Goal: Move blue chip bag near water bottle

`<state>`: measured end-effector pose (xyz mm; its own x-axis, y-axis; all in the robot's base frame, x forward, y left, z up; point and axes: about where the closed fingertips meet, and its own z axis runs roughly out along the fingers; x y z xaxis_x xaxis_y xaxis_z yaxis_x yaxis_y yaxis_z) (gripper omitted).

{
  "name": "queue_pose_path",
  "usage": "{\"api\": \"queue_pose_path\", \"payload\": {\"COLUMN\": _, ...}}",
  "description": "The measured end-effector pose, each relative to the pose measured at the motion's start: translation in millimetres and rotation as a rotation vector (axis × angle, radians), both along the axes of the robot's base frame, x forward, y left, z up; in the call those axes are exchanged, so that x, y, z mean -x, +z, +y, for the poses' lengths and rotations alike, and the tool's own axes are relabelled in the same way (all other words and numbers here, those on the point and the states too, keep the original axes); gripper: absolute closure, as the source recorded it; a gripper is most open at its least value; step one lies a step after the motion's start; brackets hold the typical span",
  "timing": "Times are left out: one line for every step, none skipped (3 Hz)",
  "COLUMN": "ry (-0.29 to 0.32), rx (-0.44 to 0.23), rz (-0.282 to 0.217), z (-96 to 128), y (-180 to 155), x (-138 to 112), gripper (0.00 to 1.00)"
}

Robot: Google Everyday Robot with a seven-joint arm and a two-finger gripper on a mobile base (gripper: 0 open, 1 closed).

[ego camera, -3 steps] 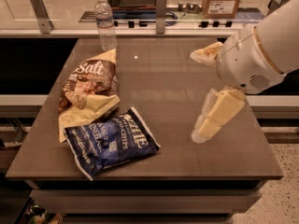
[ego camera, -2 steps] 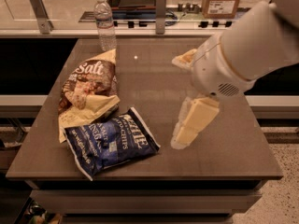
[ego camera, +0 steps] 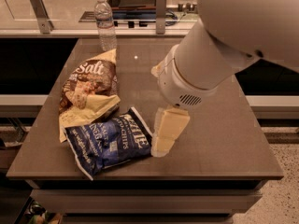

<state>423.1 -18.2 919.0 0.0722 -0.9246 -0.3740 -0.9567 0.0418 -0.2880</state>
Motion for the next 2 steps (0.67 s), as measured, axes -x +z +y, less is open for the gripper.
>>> {"api": "queue_pose_path", "payload": {"ry": 0.079, "rx": 0.004, "rz": 0.04, "z": 17.0, "y": -16.0, "x": 0.7, "gripper": 0.0}}
{"api": "queue_pose_path", "payload": {"ry": 0.079, "rx": 0.004, "rz": 0.04, "z": 17.1, "y": -15.9, "x": 0.7, "gripper": 0.0}}
